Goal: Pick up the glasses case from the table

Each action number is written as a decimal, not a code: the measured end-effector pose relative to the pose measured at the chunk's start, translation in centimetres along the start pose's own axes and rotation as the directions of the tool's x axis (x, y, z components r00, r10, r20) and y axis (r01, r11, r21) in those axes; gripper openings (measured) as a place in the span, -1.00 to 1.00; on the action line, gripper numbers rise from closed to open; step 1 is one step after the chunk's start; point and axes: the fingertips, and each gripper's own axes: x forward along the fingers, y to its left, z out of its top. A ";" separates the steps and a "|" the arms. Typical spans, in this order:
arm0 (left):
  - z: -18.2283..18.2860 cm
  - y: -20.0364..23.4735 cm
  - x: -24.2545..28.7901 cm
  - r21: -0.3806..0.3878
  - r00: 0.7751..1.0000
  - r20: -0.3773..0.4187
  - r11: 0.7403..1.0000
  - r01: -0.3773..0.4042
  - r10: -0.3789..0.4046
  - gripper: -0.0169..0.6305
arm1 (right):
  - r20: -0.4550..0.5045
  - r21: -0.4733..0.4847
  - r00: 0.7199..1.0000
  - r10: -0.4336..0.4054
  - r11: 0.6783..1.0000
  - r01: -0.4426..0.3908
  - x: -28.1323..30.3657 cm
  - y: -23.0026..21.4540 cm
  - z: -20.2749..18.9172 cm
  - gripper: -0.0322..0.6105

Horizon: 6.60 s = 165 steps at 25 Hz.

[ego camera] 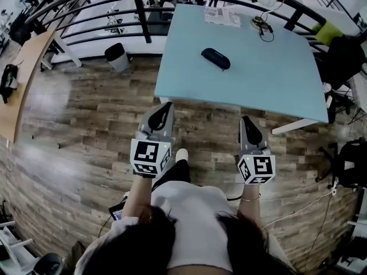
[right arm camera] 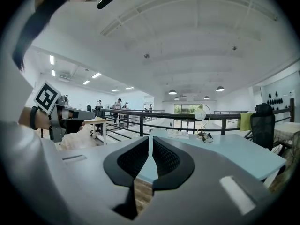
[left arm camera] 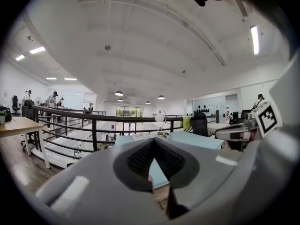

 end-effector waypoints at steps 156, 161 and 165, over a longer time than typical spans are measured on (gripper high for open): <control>-3.6 11.0 37.3 -0.100 0.982 -0.188 0.995 -0.002 -0.017 -0.77 | -0.779 0.003 0.509 0.367 0.813 -0.582 42.8 -8.8 -23.6 0.21; -3.3 11.4 37.4 -0.094 0.982 -0.186 0.996 -0.007 -0.010 -0.77 | -0.776 0.020 0.501 0.382 0.809 -0.587 42.7 -8.8 -23.6 0.21; -3.3 11.5 37.6 -0.092 0.983 -0.184 0.996 -0.012 -0.005 -0.77 | -0.770 0.021 0.507 0.387 0.810 -0.586 42.8 -8.8 -23.7 0.21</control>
